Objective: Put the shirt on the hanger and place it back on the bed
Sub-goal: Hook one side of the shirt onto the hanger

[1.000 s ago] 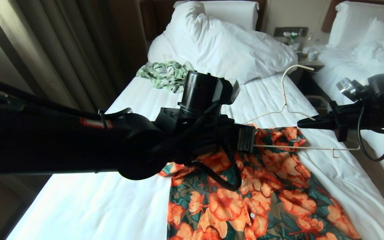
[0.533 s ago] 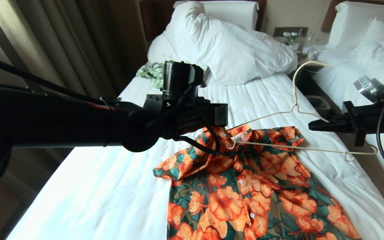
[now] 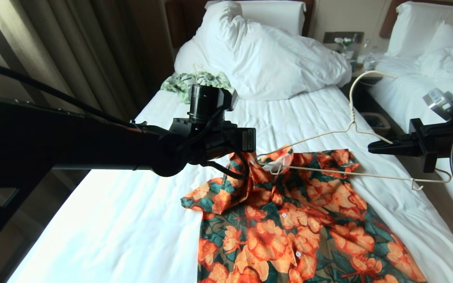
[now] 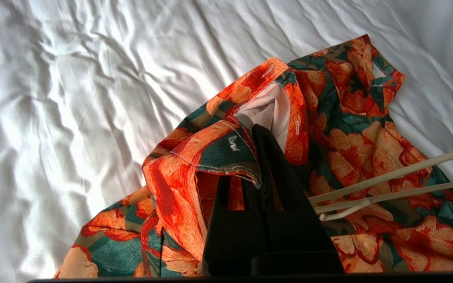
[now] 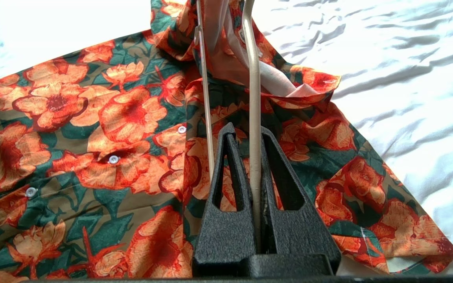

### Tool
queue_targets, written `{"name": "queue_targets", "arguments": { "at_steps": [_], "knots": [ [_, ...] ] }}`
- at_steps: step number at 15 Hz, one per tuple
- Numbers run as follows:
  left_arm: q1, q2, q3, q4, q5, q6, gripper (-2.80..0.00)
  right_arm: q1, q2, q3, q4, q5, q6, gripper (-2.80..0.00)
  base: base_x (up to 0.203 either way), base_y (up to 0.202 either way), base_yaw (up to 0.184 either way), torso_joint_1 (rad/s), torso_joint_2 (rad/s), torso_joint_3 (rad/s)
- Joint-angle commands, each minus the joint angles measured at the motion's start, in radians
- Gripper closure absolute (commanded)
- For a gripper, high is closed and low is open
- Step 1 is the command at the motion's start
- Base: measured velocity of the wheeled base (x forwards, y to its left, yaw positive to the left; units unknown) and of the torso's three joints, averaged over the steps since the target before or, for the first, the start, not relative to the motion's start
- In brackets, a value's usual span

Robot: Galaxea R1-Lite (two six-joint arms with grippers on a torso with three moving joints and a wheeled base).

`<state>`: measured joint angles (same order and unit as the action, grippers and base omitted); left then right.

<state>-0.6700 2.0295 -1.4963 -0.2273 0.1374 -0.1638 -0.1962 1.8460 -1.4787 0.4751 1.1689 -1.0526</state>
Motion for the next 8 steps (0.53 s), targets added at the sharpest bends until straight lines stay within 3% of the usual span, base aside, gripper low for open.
{"name": "queue_targets", "arguments": {
  "at_steps": [1,8],
  "knots": [
    [0.003,0.006,0.008,-0.001,0.001,-0.002,0.00,-0.008,0.004,-0.002,0.002,0.006,-0.006,0.00,0.000,0.000,0.000,0.000,0.00,0.000],
    [-0.012,-0.026,0.044,-0.015,-0.001,-0.003,0.00,0.001,0.057,-0.012,-0.046,0.005,-0.004,0.00,0.000,0.000,0.000,0.000,0.00,0.000]
  ]
}}
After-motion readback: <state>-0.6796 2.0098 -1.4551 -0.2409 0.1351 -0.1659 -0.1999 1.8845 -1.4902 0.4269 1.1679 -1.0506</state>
